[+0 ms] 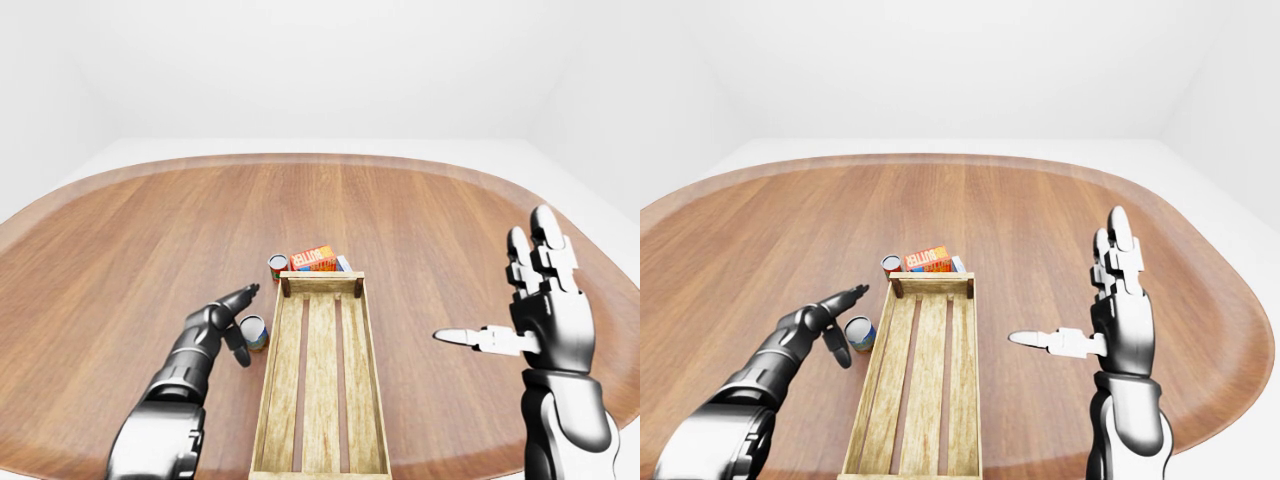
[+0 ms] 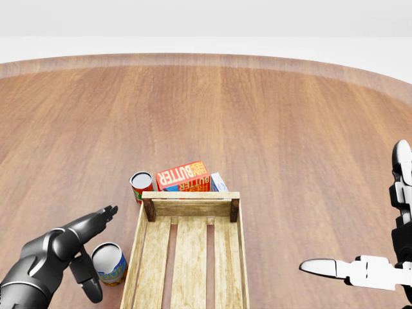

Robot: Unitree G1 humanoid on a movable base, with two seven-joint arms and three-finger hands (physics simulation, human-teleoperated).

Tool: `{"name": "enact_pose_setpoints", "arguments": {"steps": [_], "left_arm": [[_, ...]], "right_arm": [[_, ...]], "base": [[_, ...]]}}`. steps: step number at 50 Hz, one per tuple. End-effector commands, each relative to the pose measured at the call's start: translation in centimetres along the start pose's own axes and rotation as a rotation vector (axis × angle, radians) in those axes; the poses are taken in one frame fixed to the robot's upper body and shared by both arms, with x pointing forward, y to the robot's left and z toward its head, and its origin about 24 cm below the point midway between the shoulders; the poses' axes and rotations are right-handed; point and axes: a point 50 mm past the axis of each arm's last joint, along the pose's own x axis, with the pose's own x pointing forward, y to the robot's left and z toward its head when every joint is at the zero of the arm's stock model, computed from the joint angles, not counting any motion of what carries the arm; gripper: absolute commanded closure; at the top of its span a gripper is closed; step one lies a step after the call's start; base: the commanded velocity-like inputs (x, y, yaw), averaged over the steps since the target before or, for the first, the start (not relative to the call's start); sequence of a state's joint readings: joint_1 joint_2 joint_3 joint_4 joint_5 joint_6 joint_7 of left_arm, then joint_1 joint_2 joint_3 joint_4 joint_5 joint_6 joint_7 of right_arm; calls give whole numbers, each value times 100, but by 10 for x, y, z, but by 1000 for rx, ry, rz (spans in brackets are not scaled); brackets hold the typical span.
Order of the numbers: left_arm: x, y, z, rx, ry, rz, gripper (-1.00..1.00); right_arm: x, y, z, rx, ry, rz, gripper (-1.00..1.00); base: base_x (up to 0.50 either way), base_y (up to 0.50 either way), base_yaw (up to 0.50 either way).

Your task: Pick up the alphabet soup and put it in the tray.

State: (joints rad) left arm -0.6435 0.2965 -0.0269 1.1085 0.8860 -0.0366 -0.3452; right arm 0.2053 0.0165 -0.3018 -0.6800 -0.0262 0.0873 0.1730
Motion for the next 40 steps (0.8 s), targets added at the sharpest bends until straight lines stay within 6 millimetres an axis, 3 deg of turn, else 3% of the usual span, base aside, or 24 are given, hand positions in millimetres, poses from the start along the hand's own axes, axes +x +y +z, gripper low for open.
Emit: {"name": "enact_pose_setpoints", "arguments": {"steps": [1,11,40], "left_arm": [[2,0,3,-1,5,1,-100],[-1,9,5,-3,5,6,-100],[3,5,6,-21,13,-18,-100]], "right_arm": [[1,0,0,1,-3,3,-98],[2,3,-6,-22,26,9,-98],[2,4,-8,-8,31,9,-98]], "base": [[0,0,0],[0,0,0],[0,0,0]]}}
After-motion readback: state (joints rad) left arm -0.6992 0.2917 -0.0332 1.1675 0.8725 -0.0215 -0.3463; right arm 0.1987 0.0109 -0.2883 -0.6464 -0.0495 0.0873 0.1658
